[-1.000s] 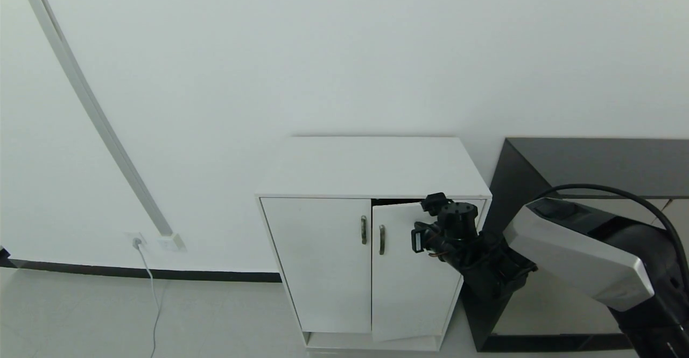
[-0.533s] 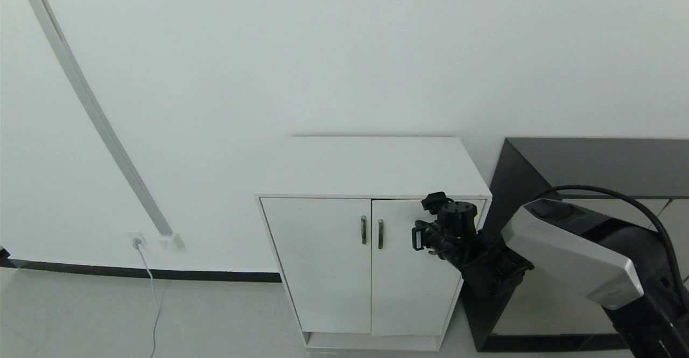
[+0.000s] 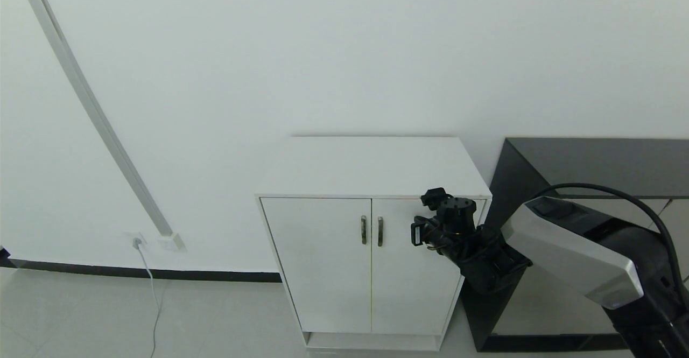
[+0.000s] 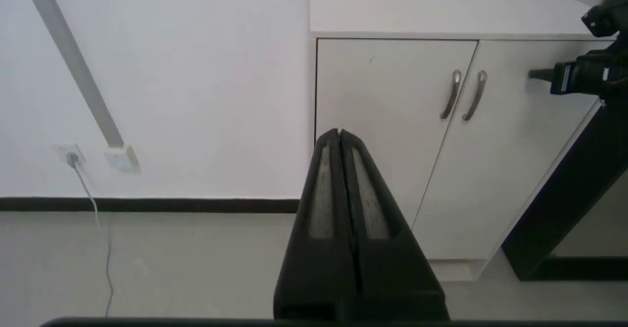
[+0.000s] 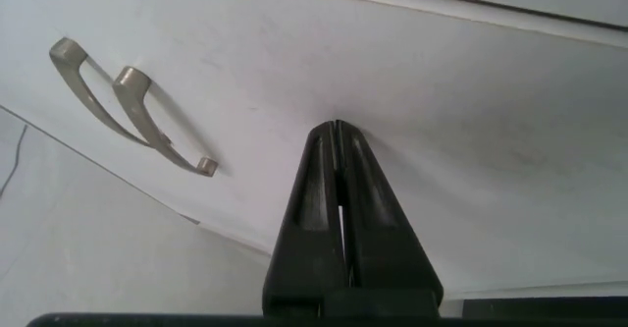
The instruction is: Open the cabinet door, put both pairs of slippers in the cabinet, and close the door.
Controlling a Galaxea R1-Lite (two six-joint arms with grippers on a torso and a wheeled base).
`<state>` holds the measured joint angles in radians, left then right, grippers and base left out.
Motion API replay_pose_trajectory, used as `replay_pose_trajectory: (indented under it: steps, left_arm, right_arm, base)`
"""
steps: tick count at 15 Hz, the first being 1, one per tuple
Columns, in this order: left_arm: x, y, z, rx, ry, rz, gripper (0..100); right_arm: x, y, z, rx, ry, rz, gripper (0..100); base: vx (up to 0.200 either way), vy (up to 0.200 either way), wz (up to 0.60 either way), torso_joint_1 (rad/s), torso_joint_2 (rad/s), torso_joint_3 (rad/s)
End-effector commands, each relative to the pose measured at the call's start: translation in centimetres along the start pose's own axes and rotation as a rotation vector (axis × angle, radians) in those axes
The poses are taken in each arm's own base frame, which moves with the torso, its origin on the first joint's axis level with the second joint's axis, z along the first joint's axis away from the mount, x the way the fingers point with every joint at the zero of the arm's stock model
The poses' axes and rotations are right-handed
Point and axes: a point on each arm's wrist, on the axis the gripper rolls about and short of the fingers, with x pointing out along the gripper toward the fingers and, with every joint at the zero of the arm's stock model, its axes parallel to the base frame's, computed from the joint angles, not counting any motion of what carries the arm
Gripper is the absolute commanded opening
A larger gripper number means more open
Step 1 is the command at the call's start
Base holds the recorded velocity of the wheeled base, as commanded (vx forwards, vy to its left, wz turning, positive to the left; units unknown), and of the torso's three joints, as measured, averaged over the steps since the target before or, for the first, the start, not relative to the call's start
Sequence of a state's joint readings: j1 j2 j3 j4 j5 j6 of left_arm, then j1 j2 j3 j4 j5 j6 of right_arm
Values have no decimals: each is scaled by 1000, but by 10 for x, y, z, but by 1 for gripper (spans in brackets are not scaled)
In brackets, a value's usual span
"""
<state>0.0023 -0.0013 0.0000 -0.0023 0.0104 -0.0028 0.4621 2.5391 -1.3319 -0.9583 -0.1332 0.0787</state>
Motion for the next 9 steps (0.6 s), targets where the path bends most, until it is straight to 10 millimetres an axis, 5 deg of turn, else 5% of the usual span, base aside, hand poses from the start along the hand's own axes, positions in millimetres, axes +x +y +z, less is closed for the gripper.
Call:
replay_pose_trajectory:
  steps: [1,9]
  left_arm:
    - [0,0,0,0,2,1,0]
    - [0,0,0,0,1,1,0]
  right_arm:
    - [0,-2,2,1,-5,-5,0]
    - [1,-2,1,3,-2,-3,0]
  base:
    - [0,0,0,0,0,0]
    - [0,0,0,0,0,0]
